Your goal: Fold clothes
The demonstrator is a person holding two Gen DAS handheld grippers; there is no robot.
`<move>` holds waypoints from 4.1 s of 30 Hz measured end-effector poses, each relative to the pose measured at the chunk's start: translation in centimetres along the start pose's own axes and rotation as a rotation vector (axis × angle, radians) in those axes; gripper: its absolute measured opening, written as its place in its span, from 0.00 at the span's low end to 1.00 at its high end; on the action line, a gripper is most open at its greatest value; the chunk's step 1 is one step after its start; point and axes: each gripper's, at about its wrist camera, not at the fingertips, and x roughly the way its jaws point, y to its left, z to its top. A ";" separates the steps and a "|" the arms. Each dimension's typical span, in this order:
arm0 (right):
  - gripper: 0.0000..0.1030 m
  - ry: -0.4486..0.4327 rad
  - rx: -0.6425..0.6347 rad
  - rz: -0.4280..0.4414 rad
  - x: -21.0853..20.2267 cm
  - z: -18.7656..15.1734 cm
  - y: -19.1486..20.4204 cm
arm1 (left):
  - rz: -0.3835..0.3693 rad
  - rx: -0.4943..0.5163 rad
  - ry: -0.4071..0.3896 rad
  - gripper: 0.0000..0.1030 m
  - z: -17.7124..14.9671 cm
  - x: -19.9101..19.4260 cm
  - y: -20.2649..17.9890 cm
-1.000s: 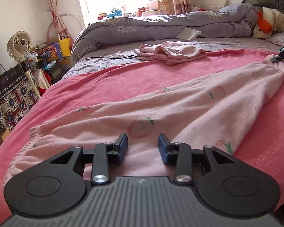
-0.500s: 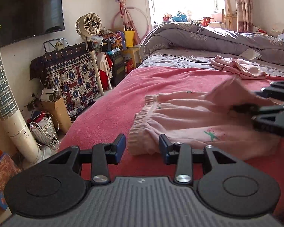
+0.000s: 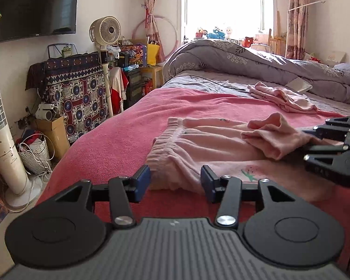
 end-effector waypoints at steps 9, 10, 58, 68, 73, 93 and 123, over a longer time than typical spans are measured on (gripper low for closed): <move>0.20 -0.151 -0.011 0.030 1.3 7.3 4.6 | 0.106 -0.108 0.009 0.53 -1.7 -2.1 4.9; 0.21 -0.119 -0.039 0.059 2.1 6.9 6.2 | 0.112 -0.112 0.010 0.53 -1.8 -2.3 5.1; 0.44 0.057 0.048 -0.500 -6.4 -11.9 -7.9 | 0.038 0.013 0.041 0.72 0.0 4.0 -1.9; 0.08 0.088 0.289 -0.290 -6.7 -11.4 -9.8 | 0.050 0.015 0.042 0.73 0.0 4.2 -1.9; 0.09 0.022 0.267 -0.310 -8.6 -10.0 -11.1 | 0.076 0.016 0.065 0.73 0.9 3.6 -2.8; 0.11 0.010 0.157 -0.346 -13.8 -16.0 -6.9 | -0.285 0.412 -0.129 0.74 9.6 -1.2 -20.3; 0.11 -0.193 0.266 -0.318 -15.1 -19.5 -7.5 | -0.308 0.395 0.423 0.33 8.6 15.1 -34.9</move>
